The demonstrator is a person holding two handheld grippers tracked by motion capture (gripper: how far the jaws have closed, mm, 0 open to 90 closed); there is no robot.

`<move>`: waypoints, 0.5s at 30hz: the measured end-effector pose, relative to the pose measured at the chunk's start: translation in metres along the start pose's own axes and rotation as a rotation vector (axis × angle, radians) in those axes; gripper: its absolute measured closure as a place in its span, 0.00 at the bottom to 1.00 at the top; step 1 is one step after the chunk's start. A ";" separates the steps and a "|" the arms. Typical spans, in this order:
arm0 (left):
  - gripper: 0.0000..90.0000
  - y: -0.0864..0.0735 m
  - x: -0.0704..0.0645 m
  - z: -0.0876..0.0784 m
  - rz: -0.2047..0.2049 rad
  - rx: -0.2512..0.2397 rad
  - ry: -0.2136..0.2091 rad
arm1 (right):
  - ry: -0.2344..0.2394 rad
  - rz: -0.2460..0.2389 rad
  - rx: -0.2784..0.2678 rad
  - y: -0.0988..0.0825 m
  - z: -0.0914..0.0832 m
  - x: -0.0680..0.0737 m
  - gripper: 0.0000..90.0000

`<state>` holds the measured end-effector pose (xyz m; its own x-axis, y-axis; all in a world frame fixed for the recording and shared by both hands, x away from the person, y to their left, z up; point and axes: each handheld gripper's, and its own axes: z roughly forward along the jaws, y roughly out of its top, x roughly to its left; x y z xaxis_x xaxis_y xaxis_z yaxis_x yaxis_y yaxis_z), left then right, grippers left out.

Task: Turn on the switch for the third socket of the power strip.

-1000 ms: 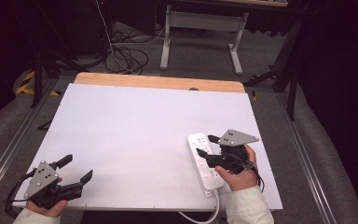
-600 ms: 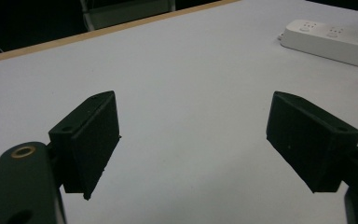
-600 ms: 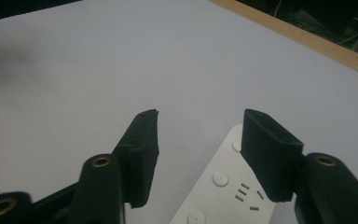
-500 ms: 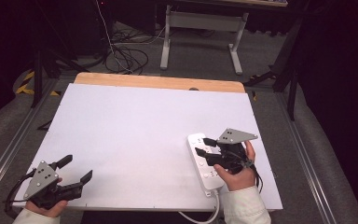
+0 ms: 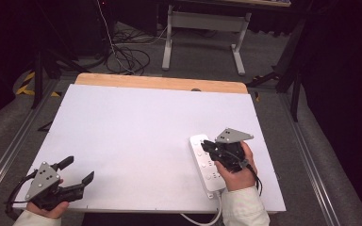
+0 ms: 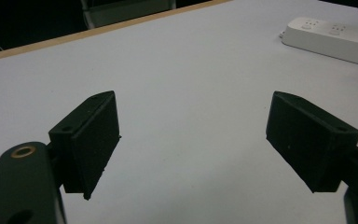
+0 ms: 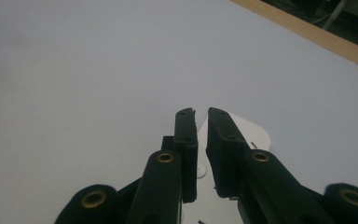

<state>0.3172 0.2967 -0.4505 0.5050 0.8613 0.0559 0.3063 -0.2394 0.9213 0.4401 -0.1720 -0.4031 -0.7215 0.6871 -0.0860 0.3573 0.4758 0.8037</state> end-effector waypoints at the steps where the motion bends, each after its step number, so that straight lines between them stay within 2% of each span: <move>1: 0.19 0.000 0.000 0.000 0.000 0.000 0.000 | 0.000 0.000 0.009 0.000 0.002 0.000 0.94; 4: 0.19 0.000 0.000 0.000 -0.001 -0.001 0.000 | 0.004 0.003 0.035 0.001 0.010 -0.001 1.00; 8: 0.20 0.000 0.000 0.001 0.000 0.001 -0.002 | -0.007 0.009 0.085 0.000 0.022 -0.002 1.00; 15: 0.20 0.000 0.000 0.001 0.006 0.009 -0.002 | -0.006 0.036 0.134 -0.006 0.036 -0.005 1.00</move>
<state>0.3182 0.2963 -0.4510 0.5085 0.8589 0.0610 0.3102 -0.2489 0.9175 0.4628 -0.1586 -0.4284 -0.7035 0.7080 -0.0620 0.4594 0.5195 0.7205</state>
